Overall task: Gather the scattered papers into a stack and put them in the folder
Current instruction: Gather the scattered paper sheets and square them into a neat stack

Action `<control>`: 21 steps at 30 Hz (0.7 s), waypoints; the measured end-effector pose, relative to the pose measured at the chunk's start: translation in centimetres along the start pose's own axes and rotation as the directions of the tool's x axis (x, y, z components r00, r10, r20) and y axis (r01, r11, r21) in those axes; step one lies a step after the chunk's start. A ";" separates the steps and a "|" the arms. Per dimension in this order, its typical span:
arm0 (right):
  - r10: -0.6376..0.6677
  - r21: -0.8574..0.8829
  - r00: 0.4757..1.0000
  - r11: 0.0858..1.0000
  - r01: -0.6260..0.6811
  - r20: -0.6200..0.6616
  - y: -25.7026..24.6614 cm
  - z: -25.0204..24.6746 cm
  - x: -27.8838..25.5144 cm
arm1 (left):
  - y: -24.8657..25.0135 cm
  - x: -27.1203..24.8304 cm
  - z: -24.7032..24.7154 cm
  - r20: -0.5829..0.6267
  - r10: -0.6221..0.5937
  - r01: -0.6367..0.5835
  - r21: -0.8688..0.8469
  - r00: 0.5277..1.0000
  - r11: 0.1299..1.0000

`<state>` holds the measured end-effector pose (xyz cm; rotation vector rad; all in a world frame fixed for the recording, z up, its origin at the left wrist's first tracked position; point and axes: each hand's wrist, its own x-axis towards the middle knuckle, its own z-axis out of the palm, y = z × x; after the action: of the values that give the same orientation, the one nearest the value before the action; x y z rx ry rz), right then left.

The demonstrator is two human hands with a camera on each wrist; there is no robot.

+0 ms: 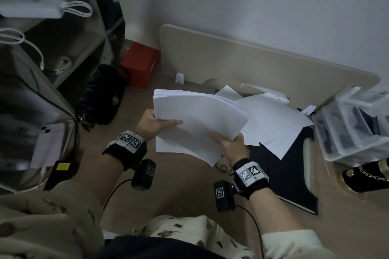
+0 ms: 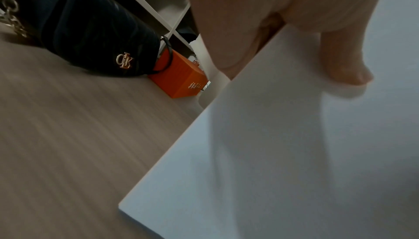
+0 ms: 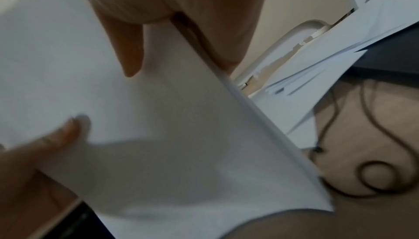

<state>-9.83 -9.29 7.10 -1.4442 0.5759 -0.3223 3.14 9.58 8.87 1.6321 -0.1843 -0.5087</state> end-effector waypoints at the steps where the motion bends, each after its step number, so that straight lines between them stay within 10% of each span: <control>1: -0.056 0.016 0.998 0.998 0.056 0.005 -0.7 0.0 0.2 | 0.1 0.0 -0.2 0.015 0.004 -0.004 0.003 1.000 1.000; 12: -0.290 0.189 0.956 0.937 0.293 -0.044 -4.8 0.8 0.8 | 3.6 -0.5 0.3 -0.052 0.315 -0.319 -0.156 0.948 0.935; 21: -0.293 0.198 0.944 0.927 0.319 -0.152 -4.9 1.4 0.5 | 3.9 0.0 1.4 -0.265 0.210 -0.265 -0.193 0.941 0.945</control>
<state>-8.02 -8.94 11.86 -1.3027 0.3934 -0.7048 3.21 7.78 12.57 1.4098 -0.1355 -0.1359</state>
